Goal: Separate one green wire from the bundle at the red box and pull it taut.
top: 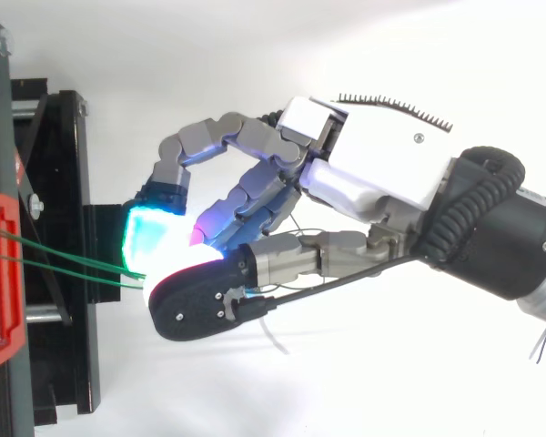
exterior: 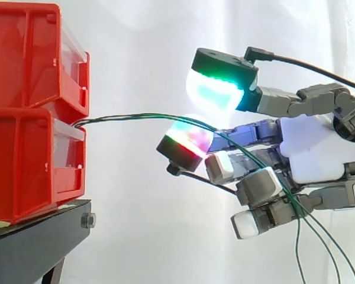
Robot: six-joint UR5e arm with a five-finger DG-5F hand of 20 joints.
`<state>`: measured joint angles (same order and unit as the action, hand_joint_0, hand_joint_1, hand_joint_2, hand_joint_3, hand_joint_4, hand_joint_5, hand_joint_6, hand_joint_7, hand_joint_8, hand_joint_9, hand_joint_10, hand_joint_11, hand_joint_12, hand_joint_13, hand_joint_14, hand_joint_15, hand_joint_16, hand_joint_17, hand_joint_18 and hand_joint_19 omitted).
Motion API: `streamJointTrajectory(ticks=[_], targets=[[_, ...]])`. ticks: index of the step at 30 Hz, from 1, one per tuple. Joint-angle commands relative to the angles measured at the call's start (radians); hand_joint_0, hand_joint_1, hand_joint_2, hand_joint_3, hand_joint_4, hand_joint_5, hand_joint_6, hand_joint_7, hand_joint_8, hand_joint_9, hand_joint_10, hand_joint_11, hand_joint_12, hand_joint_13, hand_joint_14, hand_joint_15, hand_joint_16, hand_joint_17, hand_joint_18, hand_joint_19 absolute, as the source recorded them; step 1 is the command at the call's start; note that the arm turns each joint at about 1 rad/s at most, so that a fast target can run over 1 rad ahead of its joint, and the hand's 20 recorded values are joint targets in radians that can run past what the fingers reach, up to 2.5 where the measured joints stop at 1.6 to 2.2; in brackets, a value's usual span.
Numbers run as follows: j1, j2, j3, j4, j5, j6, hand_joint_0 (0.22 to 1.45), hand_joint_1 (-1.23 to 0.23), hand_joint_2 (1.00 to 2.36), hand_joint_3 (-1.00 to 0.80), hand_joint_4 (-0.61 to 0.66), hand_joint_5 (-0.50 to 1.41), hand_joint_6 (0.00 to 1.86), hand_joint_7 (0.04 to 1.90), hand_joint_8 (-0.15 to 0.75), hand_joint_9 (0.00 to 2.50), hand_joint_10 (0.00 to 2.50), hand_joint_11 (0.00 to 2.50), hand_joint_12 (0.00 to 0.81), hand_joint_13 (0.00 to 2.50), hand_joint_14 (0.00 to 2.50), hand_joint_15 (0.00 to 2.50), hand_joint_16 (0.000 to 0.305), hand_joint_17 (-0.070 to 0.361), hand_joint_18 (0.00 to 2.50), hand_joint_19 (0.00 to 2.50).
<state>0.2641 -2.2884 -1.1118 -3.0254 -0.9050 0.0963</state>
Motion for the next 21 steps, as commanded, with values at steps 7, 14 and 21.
streamJointTrajectory(ticks=[7,14,21], targets=[[0.001,0.0,-0.01,0.039,0.001,-0.027,0.44,-0.73,1.0,-0.5,0.05,-0.21,0.88,0.95,0.27,1.08,0.02,0.87,0.373,1.52,0.02,1.18,0.061,0.136,0.99,0.61],[0.006,0.001,-0.008,0.031,0.003,-0.024,0.47,-0.79,1.0,-0.5,0.03,-0.21,0.88,0.94,0.257,1.07,0.02,0.89,0.342,1.58,0.02,1.28,0.058,0.131,1.0,0.62],[0.011,0.001,-0.008,0.034,0.006,-0.024,0.59,-0.78,1.0,-0.5,-0.01,-0.21,0.88,1.0,0.23,1.07,0.02,0.92,0.299,1.55,0.02,1.32,0.052,0.116,0.95,0.66]])
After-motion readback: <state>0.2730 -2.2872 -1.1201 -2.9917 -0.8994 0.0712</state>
